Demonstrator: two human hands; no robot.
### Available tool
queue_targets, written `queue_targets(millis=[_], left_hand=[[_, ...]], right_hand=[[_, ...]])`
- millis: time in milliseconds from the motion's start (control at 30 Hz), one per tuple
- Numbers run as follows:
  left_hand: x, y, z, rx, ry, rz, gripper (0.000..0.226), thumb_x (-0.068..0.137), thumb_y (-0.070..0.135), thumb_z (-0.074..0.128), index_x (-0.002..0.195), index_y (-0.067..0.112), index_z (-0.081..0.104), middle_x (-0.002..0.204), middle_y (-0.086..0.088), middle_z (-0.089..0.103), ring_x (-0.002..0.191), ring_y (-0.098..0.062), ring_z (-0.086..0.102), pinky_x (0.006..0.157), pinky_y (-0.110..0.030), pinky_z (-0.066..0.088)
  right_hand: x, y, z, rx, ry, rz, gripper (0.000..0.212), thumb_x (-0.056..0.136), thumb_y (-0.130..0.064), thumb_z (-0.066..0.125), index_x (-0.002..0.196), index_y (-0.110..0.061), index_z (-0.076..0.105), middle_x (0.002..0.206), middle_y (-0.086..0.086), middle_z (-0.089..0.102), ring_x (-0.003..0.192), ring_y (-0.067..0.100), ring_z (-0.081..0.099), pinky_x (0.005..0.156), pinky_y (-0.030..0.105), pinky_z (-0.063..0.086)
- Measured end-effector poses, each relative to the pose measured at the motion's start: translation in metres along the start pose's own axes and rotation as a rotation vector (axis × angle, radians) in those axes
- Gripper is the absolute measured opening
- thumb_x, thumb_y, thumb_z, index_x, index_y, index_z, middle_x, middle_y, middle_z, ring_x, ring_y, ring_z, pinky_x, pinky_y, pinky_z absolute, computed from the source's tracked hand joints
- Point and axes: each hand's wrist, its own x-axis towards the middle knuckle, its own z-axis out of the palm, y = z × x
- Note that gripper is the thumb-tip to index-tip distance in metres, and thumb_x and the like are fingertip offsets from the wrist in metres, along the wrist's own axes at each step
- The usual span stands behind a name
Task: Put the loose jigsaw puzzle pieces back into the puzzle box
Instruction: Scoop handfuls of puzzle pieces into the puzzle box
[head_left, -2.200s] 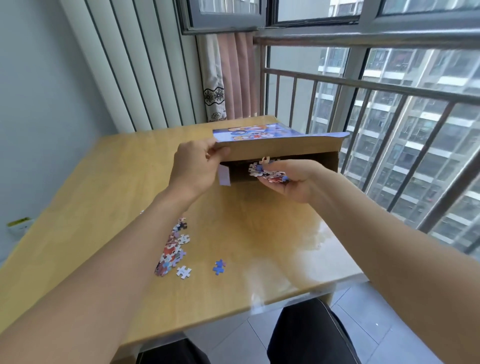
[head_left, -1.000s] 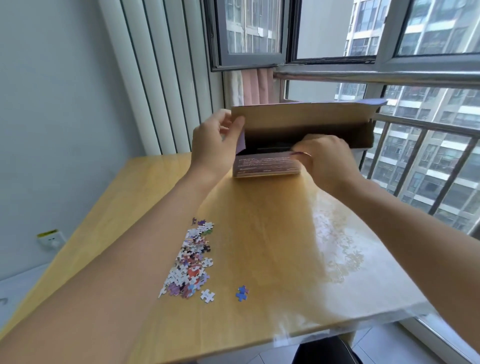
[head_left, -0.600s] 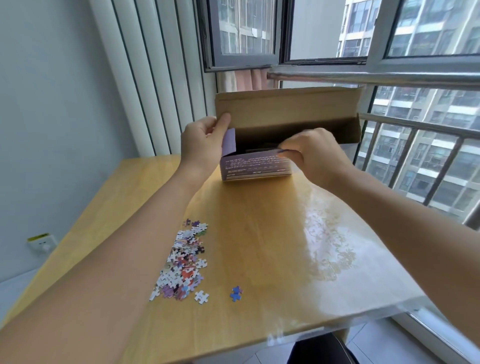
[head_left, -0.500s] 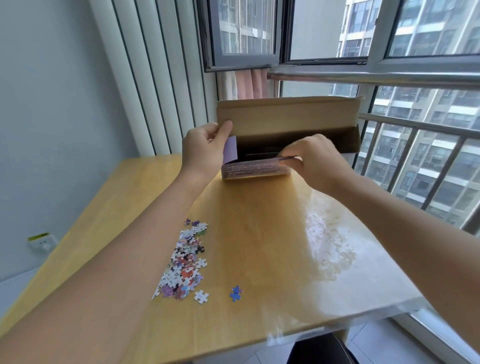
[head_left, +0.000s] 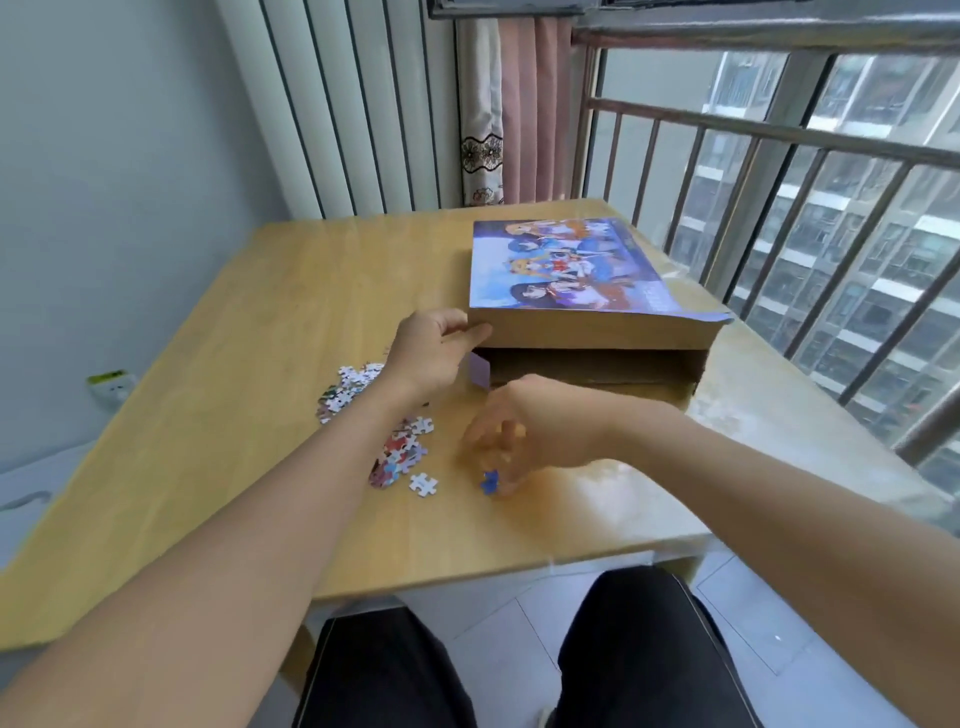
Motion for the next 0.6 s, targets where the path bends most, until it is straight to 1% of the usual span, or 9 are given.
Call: queue_targets(millis=[67,133,233,267,367,433,500,533,600], left_hand=[[-0.003,-0.005,-0.007,0.025,-0.07,-0.002,0.018,0.095,0.026,0.067,0.102,0.012,0.077,0.102,-0.002,0.076,0.093,-0.016,0.068,0.092,-0.039,0.052],[-0.005,-0.008,-0.018,0.095,-0.091,0.026,0.014,0.093,0.027,0.07,0.106,0.024,0.076,0.11,0.0,0.075,0.097,-0.02,0.069,0.093,-0.042,0.053],[-0.016,-0.021,-0.04,0.257,-0.065,0.104,0.017,0.087,0.035,0.076,0.104,0.034,0.072,0.103,0.013,0.07,0.085,0.004,0.058,0.082,-0.03,0.048],[-0.021,-0.024,-0.046,0.249,-0.047,0.105,0.017,0.087,0.036,0.076,0.103,0.035,0.072,0.105,0.016,0.068,0.089,0.006,0.057,0.084,-0.026,0.046],[-0.044,-0.038,-0.063,0.203,0.051,0.123,0.017,0.089,0.033,0.074,0.105,0.032,0.074,0.112,0.017,0.069,0.109,0.0,0.061,0.098,-0.025,0.046],[-0.06,-0.049,-0.071,0.208,0.126,0.138,0.013,0.09,0.031,0.073,0.103,0.033,0.073,0.109,0.022,0.069,0.107,0.007,0.06,0.097,-0.023,0.046],[-0.076,-0.056,-0.079,0.206,0.18,0.127,0.012,0.088,0.035,0.074,0.099,0.037,0.071,0.103,0.029,0.067,0.101,0.013,0.058,0.089,-0.021,0.048],[-0.084,-0.057,-0.081,0.206,0.189,0.117,0.016,0.086,0.042,0.075,0.101,0.037,0.071,0.104,0.029,0.066,0.101,0.012,0.058,0.088,-0.022,0.048],[-0.1,-0.06,-0.081,0.281,0.175,0.08,0.048,0.076,0.066,0.07,0.112,0.034,0.067,0.118,0.021,0.062,0.115,0.001,0.055,0.099,-0.026,0.045]], right_hand=[[0.005,-0.001,0.009,0.055,-0.035,0.005,0.046,0.069,-0.029,0.091,0.112,-0.026,0.076,0.088,-0.015,0.062,0.072,-0.001,0.055,0.061,0.01,0.038],[0.007,0.002,0.011,0.131,-0.037,0.015,0.036,0.069,-0.025,0.092,0.102,-0.027,0.079,0.087,-0.017,0.063,0.072,-0.003,0.058,0.061,0.008,0.04],[0.008,0.003,0.013,0.172,-0.052,0.018,0.022,0.071,-0.023,0.09,0.089,-0.03,0.079,0.089,-0.015,0.067,0.076,-0.003,0.06,0.062,0.01,0.044],[0.007,0.003,0.014,0.18,-0.051,0.021,0.02,0.071,-0.023,0.09,0.086,-0.03,0.078,0.088,-0.014,0.067,0.076,-0.002,0.06,0.062,0.012,0.045],[0.006,0.001,0.012,0.156,-0.069,0.014,0.016,0.073,-0.022,0.087,0.08,-0.031,0.076,0.088,-0.008,0.067,0.076,0.003,0.06,0.066,0.022,0.049],[0.006,0.0,0.011,0.136,-0.091,0.013,0.015,0.075,-0.02,0.086,0.081,-0.029,0.075,0.087,-0.007,0.068,0.075,0.003,0.061,0.067,0.023,0.05],[0.008,-0.003,0.011,0.141,-0.105,0.009,0.019,0.076,-0.017,0.085,0.083,-0.029,0.074,0.084,-0.011,0.069,0.074,-0.001,0.062,0.065,0.018,0.05],[0.008,-0.005,0.01,0.15,-0.11,0.007,0.022,0.075,-0.015,0.086,0.085,-0.03,0.072,0.082,-0.013,0.069,0.073,-0.002,0.063,0.064,0.016,0.05],[0.01,-0.008,0.01,0.171,-0.116,0.021,0.028,0.073,-0.012,0.087,0.088,-0.031,0.071,0.081,-0.017,0.069,0.074,-0.001,0.064,0.068,0.019,0.053]])
